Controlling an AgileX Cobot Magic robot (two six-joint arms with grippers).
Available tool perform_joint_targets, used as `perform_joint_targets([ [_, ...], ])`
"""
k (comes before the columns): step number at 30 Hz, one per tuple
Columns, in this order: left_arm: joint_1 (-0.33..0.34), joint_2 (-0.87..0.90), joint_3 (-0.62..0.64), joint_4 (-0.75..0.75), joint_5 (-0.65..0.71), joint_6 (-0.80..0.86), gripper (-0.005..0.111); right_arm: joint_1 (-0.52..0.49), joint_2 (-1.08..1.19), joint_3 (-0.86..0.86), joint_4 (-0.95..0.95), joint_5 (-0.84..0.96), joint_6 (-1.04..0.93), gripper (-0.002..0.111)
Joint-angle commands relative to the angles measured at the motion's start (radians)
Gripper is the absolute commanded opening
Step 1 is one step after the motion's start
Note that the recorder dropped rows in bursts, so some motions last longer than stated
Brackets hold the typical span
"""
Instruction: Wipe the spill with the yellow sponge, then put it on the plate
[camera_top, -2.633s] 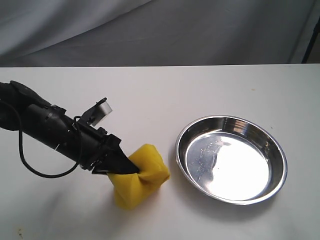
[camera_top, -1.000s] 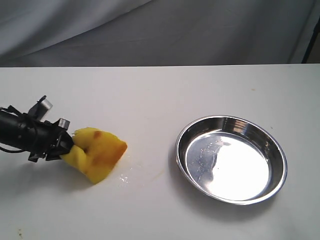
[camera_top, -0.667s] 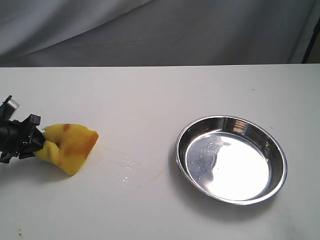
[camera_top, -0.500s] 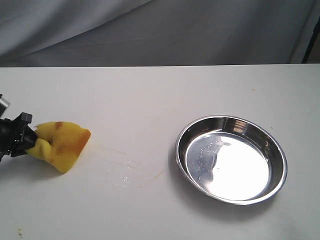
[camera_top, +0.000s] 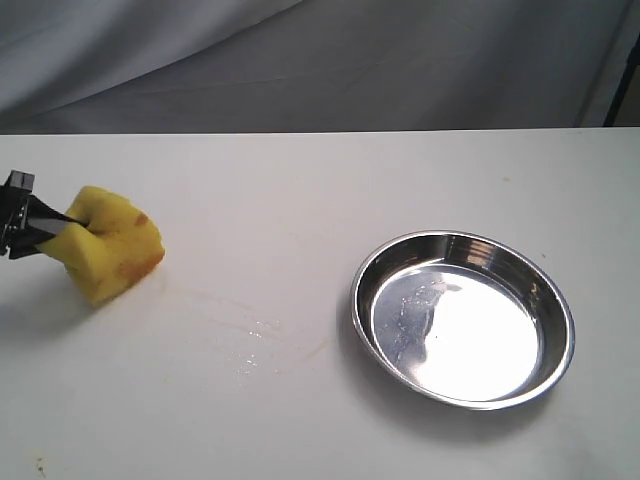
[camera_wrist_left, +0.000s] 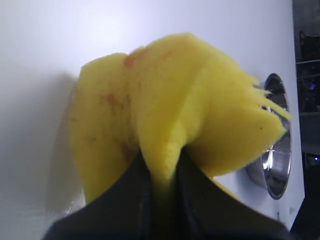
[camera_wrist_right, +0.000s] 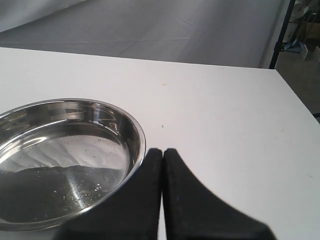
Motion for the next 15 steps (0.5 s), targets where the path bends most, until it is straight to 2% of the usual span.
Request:
perform_joint_targets([
  [1, 0.005, -0.07, -0.015, -0.059, 0.034, 0.0, 0.0, 0.001, -0.004, 0.004, 0.004, -0.001, -0.002, 0.0],
  [10, -0.003, -0.134, -0.015, -0.068, 0.034, -0.007, 0.0, 0.001, -0.004, 0.004, 0.004, -0.001, -0.002, 0.0],
  [15, -0.079, -0.168, -0.015, -0.07, 0.034, -0.005, 0.0, 0.001, -0.004, 0.004, 0.004, -0.001, -0.002, 0.0],
])
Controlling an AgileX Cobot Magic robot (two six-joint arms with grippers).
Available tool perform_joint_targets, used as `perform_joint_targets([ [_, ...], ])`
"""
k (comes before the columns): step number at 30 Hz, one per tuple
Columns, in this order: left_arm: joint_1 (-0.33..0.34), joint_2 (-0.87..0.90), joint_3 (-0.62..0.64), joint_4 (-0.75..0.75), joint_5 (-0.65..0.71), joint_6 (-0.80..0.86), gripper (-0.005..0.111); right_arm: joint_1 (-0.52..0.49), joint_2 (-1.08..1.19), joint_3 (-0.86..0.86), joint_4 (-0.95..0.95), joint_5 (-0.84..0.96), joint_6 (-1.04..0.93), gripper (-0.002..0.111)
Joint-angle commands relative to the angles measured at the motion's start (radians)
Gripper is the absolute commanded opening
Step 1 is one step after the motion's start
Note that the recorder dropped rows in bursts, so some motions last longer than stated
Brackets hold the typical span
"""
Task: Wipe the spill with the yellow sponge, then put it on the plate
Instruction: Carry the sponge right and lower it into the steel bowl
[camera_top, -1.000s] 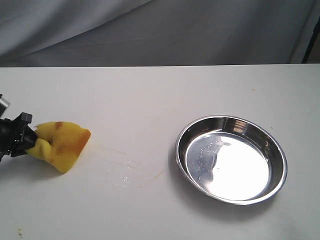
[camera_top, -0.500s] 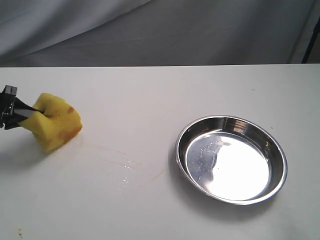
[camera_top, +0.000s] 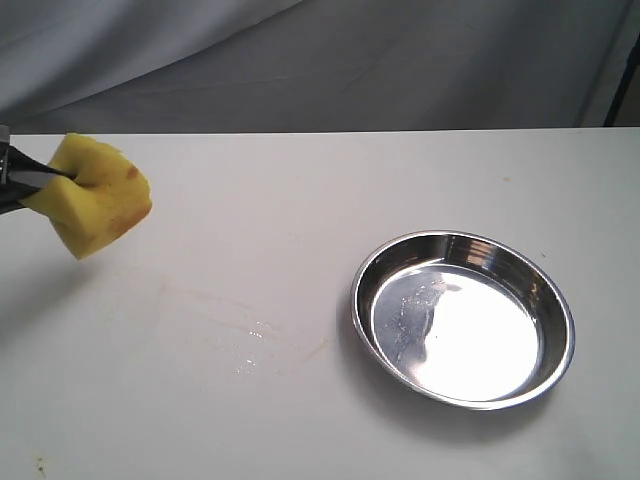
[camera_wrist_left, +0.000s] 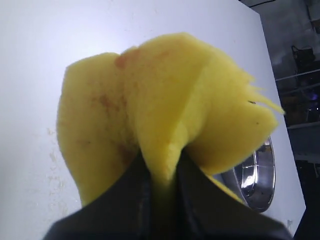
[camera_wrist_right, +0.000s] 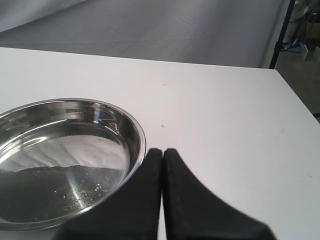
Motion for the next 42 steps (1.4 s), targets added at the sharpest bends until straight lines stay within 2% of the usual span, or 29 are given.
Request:
perform_joint_targets([
  [1, -0.093, -0.038, -0.006, -0.035, 0.012, -0.002, 0.0, 0.001, -0.004, 0.004, 0.004, -0.001, -0.002, 0.0],
  [13, -0.529, -0.042, -0.006, -0.132, 0.012, 0.073, 0.0, 0.001, -0.004, 0.004, 0.004, -0.001, -0.002, 0.0],
  [19, -0.745, -0.042, -0.006, -0.19, 0.01, 0.269, 0.0, 0.001, -0.004, 0.004, 0.004, -0.001, -0.002, 0.0],
  [20, -0.775, -0.042, -0.006, -0.203, -0.041, 0.293, 0.0, 0.001, -0.004, 0.004, 0.004, -0.001, -0.002, 0.0],
  [26, -0.911, -0.042, -0.006, -0.254, -0.443, 0.36, 0.0, 0.001, -0.004, 0.004, 0.004, -0.001, -0.002, 0.0],
  [33, -1.046, -0.021, -0.018, -0.255, -0.692, 0.551, 0.0, 0.001, -0.004, 0.004, 0.004, -0.001, -0.002, 0.0],
  [37, -1.083, 0.013, -0.03, -0.255, -0.787, 0.551, 0.001, 0.001, -0.004, 0.004, 0.004, -0.001, -0.002, 0.0],
  [42, -1.085, 0.084, -0.057, -0.263, -0.783, 0.548, 0.001, 0.001, -0.004, 0.004, 0.004, -0.001, -0.002, 0.0],
])
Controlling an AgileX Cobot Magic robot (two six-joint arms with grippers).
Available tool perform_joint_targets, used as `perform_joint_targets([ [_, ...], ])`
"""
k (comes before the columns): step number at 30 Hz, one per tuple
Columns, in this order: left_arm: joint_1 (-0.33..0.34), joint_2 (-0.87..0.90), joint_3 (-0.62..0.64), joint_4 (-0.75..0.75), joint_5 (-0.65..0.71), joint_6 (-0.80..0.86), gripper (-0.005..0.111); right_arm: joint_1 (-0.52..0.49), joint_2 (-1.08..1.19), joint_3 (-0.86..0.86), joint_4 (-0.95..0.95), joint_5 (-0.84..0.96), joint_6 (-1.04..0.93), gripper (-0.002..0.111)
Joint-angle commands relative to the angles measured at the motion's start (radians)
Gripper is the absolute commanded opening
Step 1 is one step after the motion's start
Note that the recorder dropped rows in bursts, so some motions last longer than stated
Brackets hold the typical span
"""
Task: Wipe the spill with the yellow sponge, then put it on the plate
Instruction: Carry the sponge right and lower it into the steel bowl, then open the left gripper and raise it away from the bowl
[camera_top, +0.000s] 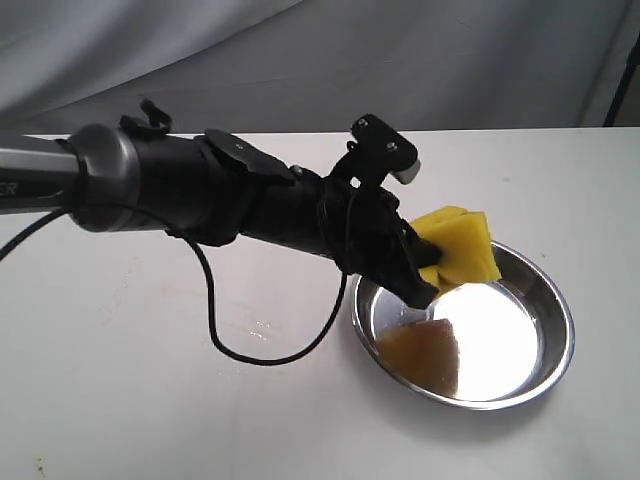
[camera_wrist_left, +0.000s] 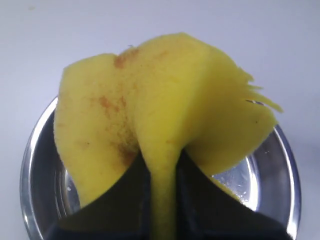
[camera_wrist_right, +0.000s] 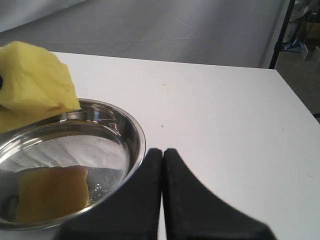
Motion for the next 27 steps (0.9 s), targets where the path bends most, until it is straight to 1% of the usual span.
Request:
perform_joint_targets([
  [1, -0.006, 0.057, -0.032, -0.027, -0.017, 0.005, 0.001, 0.001, -0.004, 0.004, 0.004, -0.001, -0.002, 0.0],
  [4, -0.006, 0.09, -0.052, -0.027, -0.018, 0.009, 0.001, 0.001, -0.004, 0.004, 0.004, -0.001, -0.002, 0.0],
  [7, -0.006, 0.114, -0.068, -0.027, -0.018, 0.059, 0.001, 0.001, -0.004, 0.004, 0.004, -0.001, -0.002, 0.0],
  [10, -0.006, 0.122, -0.068, -0.035, -0.015, 0.142, 0.008, 0.001, -0.004, 0.004, 0.004, -0.001, -0.002, 0.0],
  [13, -0.006, 0.124, -0.068, -0.043, 0.009, 0.19, 0.024, 0.001, -0.004, 0.004, 0.004, -0.001, -0.002, 0.0],
  [15, -0.006, 0.124, -0.068, -0.066, 0.009, 0.206, 0.042, 0.001, -0.004, 0.004, 0.004, -0.001, -0.002, 0.0],
  [18, -0.006, 0.124, -0.068, -0.139, 0.009, 0.216, 0.072, 0.001, -0.004, 0.004, 0.004, -0.001, -0.002, 0.0],
  [20, -0.006, 0.124, -0.068, -0.171, 0.009, 0.216, 0.085, 0.001, -0.004, 0.004, 0.004, -0.001, -0.002, 0.0],
  [22, -0.006, 0.124, -0.068, -0.171, 0.009, 0.216, 0.091, 0.001, -0.004, 0.004, 0.004, -0.001, -0.002, 0.0],
  [27, -0.006, 0.119, -0.068, -0.171, 0.006, 0.218, 0.092, 0.001, -0.004, 0.004, 0.004, -0.001, -0.002, 0.0],
])
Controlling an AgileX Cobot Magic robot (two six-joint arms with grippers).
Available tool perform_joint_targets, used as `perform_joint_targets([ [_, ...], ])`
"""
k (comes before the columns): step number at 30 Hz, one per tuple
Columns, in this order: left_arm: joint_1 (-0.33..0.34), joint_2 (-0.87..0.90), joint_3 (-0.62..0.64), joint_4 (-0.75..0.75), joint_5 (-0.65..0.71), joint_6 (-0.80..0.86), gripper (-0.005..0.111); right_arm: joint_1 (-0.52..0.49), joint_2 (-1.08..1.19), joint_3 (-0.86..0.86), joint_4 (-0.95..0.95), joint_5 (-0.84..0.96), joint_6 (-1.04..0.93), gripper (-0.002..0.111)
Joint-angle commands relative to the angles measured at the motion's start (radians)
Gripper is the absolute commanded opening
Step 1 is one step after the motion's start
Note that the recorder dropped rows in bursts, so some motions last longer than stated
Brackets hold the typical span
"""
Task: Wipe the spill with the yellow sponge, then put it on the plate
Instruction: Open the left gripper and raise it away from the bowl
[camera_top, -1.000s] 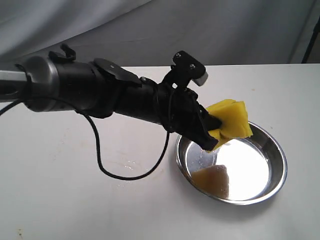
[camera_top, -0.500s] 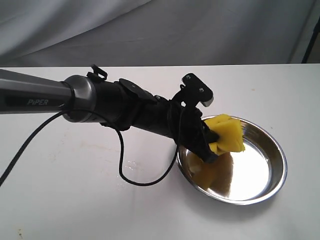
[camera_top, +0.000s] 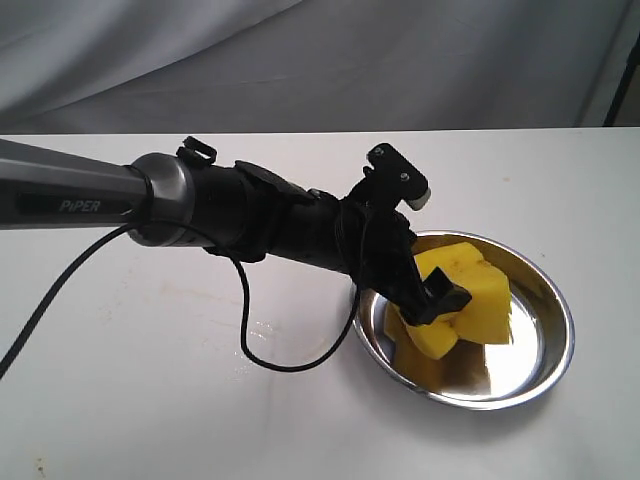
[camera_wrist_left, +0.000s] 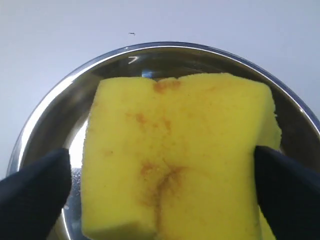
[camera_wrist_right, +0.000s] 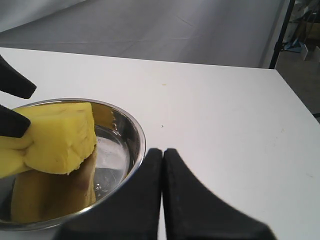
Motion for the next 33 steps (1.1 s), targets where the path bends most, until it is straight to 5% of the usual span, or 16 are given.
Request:
perform_joint_targets([
  [1, -0.006, -0.014, -0.009, -0.019, 0.004, 0.006, 0.092, 0.001, -0.004, 0.004, 0.004, -0.001, -0.002, 0.0],
  [22, -0.006, -0.48, -0.009, 0.077, -0.003, -0.001, 0.092, 0.001, -0.004, 0.004, 0.004, -0.001, -0.002, 0.0],
  [26, -0.006, -0.576, -0.009, 0.236, -0.044, -0.136, 0.092, 0.001, -0.004, 0.004, 0.004, -0.001, -0.002, 0.0],
  [33, 0.045, -0.74, -0.009, 0.724, 0.03, -0.629, 0.091, 0.001, -0.004, 0.004, 0.004, -0.001, -0.002, 0.0],
])
